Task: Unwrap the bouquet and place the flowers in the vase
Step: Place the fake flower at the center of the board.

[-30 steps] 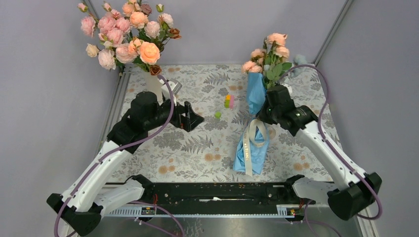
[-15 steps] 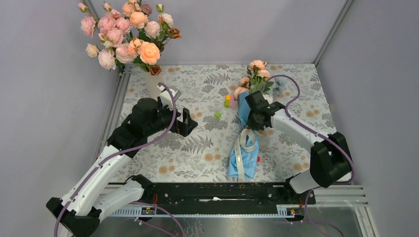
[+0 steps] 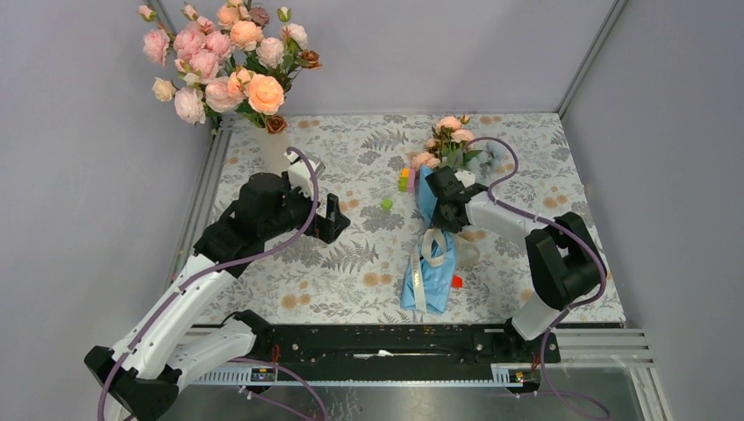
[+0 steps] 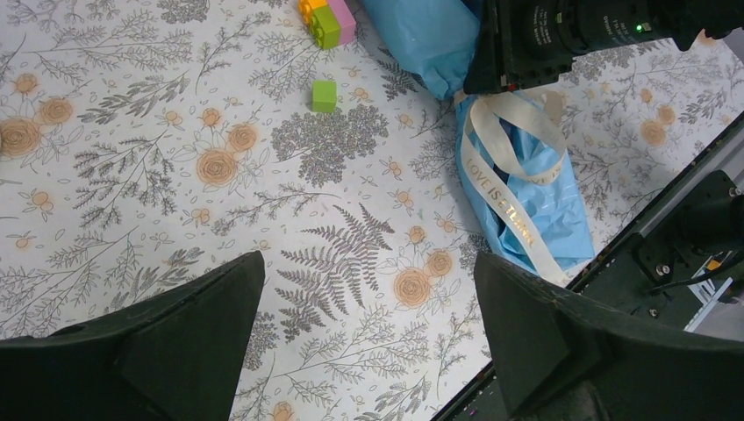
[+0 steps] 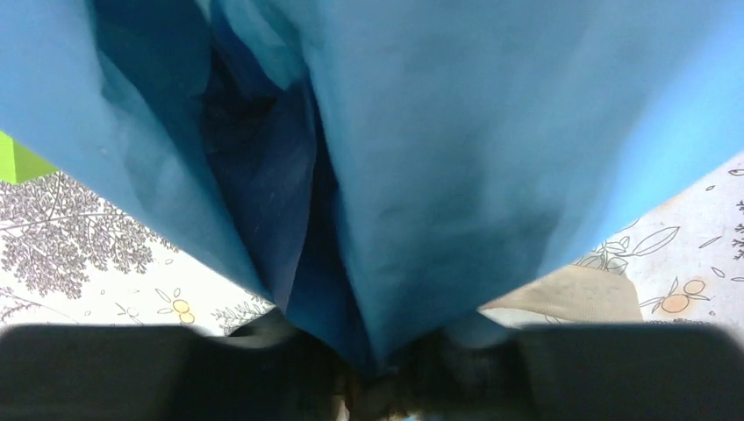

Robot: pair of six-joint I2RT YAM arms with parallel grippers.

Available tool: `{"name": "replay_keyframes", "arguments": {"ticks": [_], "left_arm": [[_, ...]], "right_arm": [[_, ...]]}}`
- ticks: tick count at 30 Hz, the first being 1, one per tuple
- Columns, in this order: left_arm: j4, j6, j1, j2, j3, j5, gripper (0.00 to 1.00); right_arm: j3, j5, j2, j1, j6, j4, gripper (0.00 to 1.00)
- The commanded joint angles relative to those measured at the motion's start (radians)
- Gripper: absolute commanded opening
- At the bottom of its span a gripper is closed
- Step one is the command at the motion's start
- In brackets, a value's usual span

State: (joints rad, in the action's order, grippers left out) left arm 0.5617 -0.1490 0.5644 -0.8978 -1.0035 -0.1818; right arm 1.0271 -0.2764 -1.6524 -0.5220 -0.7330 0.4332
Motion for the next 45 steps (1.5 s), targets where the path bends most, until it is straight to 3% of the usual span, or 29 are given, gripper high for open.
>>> {"name": "replay_keyframes", "arguments": {"ticks": [1, 6, 15, 22, 26, 29, 33, 42, 45], "left_arm": [[-0.017, 0.023, -0.007, -0.006, 0.000, 0.022, 0.99], [-0.016, 0.025, -0.011, -0.012, 0.001, 0.029, 0.99], [-0.028, 0.016, -0.014, -0.017, -0.002, 0.013, 0.99], [-0.099, -0.168, -0.014, -0.009, 0.010, -0.108, 0.99], [-0.191, -0.294, -0.012, -0.008, 0.103, -0.117, 0.99], [-0.229, -0.370, 0.015, -0.018, 0.184, -0.058, 0.98], [-0.244, -0.446, 0.154, -0.067, 0.256, 0.129, 0.98], [-0.378, -0.585, 0.378, -0.317, 0.294, 0.274, 0.96], [-0.403, -0.580, 0.415, -0.394, 0.275, 0.289, 0.89]], "right_arm": [[-0.016, -0.082, 0.035, -0.010, 0.021, -0.046, 0.42], [-0.034, -0.097, 0.111, -0.010, 0.055, -0.036, 0.77], [-0.036, -0.094, 0.310, -0.009, 0.142, 0.078, 0.99], [0.002, -0.012, 0.509, 0.006, 0.213, 0.213, 1.00], [-0.020, 0.153, 0.597, 0.134, 0.224, 0.253, 1.00], [-0.071, 0.232, 0.667, 0.241, 0.235, 0.266, 0.98], [-0.110, 0.205, 0.720, 0.301, 0.249, 0.320, 0.98], [-0.293, 0.171, 0.873, 0.324, 0.086, 0.347, 0.98], [-0.336, 0.178, 0.913, 0.325, 0.024, 0.345, 0.94]]}}
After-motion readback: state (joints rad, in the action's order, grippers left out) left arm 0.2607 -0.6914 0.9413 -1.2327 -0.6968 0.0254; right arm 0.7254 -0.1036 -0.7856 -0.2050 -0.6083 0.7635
